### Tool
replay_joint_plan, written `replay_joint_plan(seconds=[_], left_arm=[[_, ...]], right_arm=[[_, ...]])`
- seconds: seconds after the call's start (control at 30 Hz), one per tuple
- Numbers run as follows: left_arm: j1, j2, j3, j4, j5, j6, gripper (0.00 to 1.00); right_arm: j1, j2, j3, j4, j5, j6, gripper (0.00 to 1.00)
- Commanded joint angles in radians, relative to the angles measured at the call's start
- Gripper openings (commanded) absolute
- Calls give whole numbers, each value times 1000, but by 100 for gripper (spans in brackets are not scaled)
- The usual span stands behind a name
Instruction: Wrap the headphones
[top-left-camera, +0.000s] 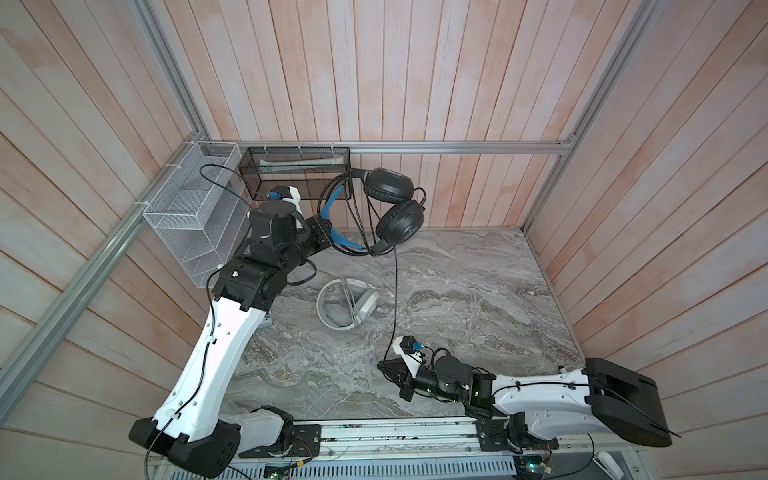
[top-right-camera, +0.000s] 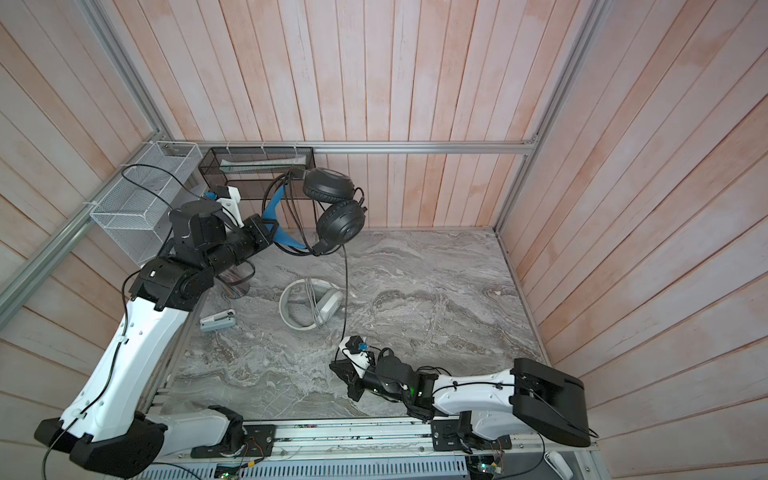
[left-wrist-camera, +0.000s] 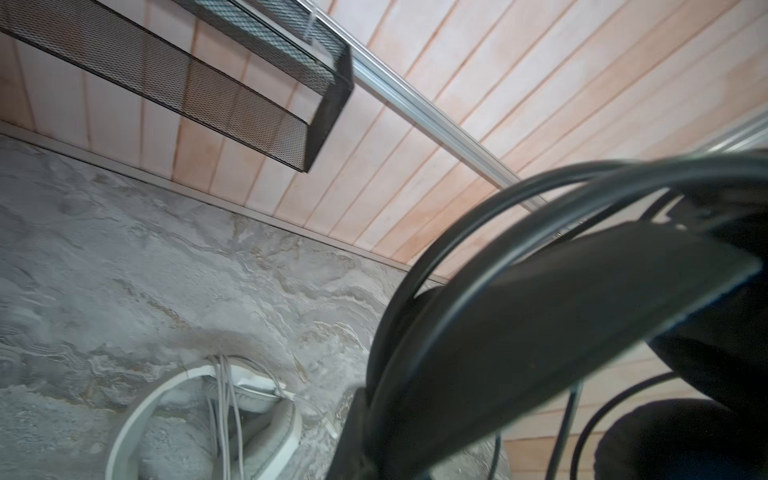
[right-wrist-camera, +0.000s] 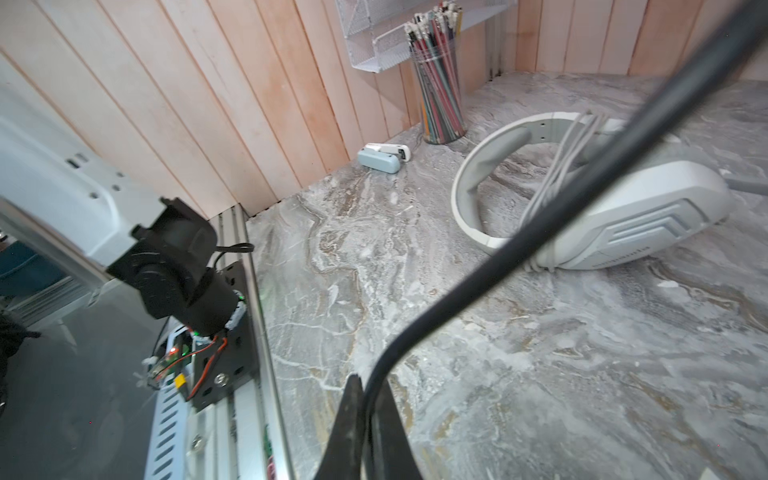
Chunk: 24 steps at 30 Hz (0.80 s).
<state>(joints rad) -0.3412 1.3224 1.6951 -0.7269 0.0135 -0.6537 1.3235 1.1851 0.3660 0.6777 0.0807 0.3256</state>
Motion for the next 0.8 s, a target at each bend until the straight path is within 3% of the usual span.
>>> replay_joint_plan(seconds=[0.0, 0.27, 0.63, 0.77], left_arm=[[16, 38, 69, 66, 3, 28, 0], [21, 167, 64, 110, -101, 60, 0], [31, 357, 129, 103, -176, 91, 0], [24, 376, 61, 120, -208, 121, 0]], right_arm=[[78, -108, 47, -277, 121, -36, 0], [268, -237, 173, -613, 268, -14, 0], [470, -158, 500, -906, 409, -93, 0], [485, -158, 644, -1034, 441, -151, 0]])
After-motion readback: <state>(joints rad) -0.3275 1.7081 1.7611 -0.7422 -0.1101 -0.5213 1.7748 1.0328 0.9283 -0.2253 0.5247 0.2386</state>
